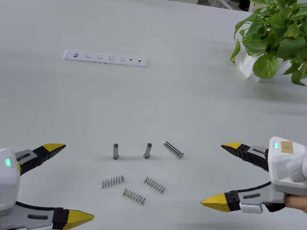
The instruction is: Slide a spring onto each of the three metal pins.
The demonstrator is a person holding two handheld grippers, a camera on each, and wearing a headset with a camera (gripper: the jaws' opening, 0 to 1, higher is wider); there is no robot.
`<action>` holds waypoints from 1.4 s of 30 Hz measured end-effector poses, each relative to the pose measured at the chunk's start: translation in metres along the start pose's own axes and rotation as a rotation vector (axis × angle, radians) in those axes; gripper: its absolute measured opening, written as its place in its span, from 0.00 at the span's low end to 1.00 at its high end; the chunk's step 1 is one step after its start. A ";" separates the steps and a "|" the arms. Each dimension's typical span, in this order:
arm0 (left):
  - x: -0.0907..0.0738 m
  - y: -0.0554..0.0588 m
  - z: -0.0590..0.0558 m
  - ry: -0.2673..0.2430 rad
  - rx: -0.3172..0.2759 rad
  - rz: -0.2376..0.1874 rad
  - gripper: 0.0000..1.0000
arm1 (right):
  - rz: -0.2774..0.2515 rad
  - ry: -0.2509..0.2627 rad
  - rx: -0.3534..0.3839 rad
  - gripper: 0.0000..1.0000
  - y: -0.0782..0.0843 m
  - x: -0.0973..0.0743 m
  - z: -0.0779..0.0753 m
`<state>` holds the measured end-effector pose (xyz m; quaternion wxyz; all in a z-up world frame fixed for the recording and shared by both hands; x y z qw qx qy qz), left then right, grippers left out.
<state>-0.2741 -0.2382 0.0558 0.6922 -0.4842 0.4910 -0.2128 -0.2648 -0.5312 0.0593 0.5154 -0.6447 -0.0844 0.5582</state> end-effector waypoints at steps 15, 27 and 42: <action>-0.001 0.001 -0.001 0.003 -0.005 0.000 0.99 | 0.001 -0.002 0.001 0.96 0.000 0.001 0.001; -0.001 0.002 -0.001 0.006 -0.006 0.002 0.99 | 0.004 -0.002 0.003 0.96 -0.001 0.002 0.001; 0.002 0.001 -0.002 0.013 -0.009 0.000 0.99 | 0.009 -0.003 -0.007 0.95 -0.006 0.002 -0.004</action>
Point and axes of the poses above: the centre of the closed fingertips' face, and the gripper's own axes: x roughly forward along the fingers, z roughly to its left, y roughly out of its underside, the point moved 3 cm from there along -x, roughly backward along the fingers, and after that the axes turned 6 degrees about x, right-handed, at the moved point
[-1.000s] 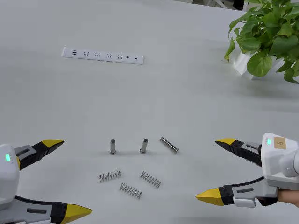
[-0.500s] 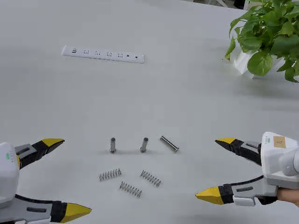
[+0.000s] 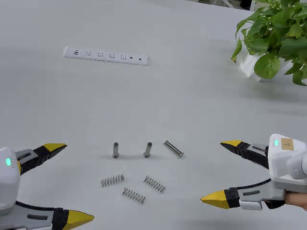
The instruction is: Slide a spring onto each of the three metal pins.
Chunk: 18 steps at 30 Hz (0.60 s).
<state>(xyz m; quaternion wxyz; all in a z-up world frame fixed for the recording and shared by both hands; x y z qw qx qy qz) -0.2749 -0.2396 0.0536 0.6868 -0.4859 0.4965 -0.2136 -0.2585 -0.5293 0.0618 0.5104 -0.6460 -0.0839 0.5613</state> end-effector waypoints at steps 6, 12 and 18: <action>0.001 -0.001 0.000 0.003 0.002 -0.003 0.99 | 0.002 -0.003 -0.002 0.95 -0.001 0.001 -0.001; 0.001 -0.001 0.000 0.006 0.003 -0.003 0.99 | 0.004 -0.003 -0.008 0.93 -0.007 0.002 -0.003; 0.002 -0.001 0.001 0.011 0.000 -0.004 0.99 | 0.008 -0.006 -0.019 0.90 -0.017 0.006 -0.007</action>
Point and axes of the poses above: the centre of the closed fingertips' face, and the gripper's own axes: x roughly forward along the fingers, z roughly to its left, y roughly out of its underside, the point moved 3 cm from there along -x, roughly backward along the fingers, and after that the axes turned 6 degrees about x, right-handed, at the moved point
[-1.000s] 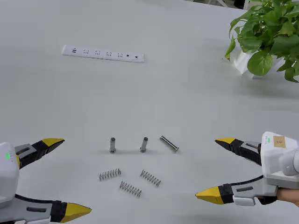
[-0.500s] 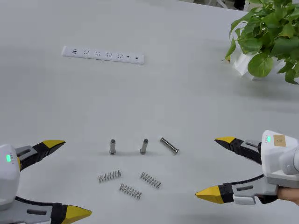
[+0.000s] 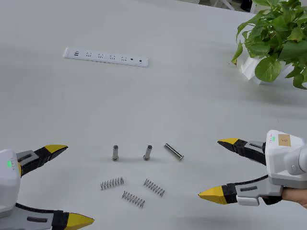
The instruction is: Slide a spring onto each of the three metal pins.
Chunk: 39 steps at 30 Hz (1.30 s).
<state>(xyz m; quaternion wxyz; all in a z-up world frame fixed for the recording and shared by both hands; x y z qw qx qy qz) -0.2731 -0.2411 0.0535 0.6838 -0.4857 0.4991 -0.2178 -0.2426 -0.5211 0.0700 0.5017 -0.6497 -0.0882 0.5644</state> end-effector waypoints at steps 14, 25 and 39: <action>0.002 -0.001 0.003 0.003 -0.011 -0.009 0.99 | 0.038 -0.017 -0.031 0.77 -0.024 0.018 -0.013; 0.006 -0.002 0.009 0.009 -0.013 -0.016 0.99 | 0.102 -0.034 -0.035 0.66 -0.040 0.044 -0.022; 0.007 -0.002 0.015 0.008 -0.026 -0.034 0.99 | 0.223 -0.023 0.005 0.45 -0.045 0.081 -0.036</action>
Point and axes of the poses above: the centre of the closed fingertips' face, and the gripper's own axes: x roughly forward along the fingers, z roughly to its left, y roughly out of its underside, the point moved 3 cm from there along -x, roughly backward along the fingers, and after that the axes turned 6 degrees about x, right-handed, at the moved point
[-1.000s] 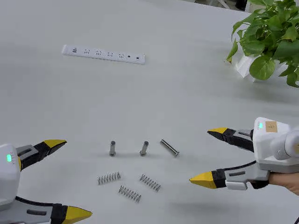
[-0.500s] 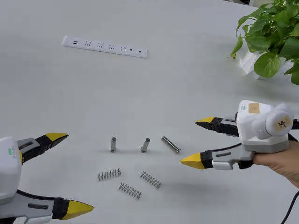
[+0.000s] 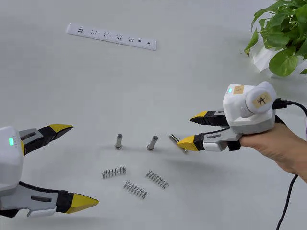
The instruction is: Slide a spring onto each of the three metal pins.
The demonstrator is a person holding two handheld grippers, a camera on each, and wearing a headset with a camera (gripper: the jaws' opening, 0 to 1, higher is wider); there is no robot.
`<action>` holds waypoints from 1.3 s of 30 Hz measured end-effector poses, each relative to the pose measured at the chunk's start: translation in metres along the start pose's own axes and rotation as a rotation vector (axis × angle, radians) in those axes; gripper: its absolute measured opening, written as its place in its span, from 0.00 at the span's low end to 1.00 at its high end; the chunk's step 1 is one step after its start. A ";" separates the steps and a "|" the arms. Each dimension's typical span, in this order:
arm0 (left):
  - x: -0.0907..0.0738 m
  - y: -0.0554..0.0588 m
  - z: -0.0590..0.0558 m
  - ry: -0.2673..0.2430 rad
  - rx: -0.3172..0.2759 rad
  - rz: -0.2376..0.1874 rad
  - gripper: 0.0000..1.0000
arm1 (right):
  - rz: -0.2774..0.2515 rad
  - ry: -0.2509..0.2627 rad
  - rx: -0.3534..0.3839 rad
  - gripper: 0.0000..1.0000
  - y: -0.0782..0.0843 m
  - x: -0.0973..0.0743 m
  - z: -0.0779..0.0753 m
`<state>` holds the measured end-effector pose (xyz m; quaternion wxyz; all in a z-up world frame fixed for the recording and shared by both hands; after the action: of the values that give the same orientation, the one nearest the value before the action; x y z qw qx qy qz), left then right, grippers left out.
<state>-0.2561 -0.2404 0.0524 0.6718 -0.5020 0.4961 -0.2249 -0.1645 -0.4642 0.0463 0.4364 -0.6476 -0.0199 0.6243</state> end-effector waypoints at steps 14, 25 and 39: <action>0.000 0.000 0.004 -0.008 -0.015 -0.014 0.99 | 0.163 0.031 0.056 0.21 0.007 0.033 -0.014; 0.001 0.001 0.002 -0.003 -0.022 -0.016 0.99 | 0.233 0.033 0.041 0.15 0.014 0.048 -0.014; 0.002 0.002 0.001 0.005 -0.028 -0.020 0.99 | 0.276 0.030 0.026 0.10 0.020 0.055 -0.013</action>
<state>-0.2552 -0.2409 0.0501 0.6612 -0.5159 0.4956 -0.2259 -0.1524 -0.4522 -0.0113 0.3550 -0.6478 0.0843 0.6688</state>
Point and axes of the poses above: the centre of the closed fingertips' face, and the gripper's own axes: x roughly forward along the fingers, z roughly to its left, y roughly out of its underside, the point moved 3 cm from there along -x, roughly backward along the fingers, and after that the axes turned 6 degrees about x, right-handed, at the moved point
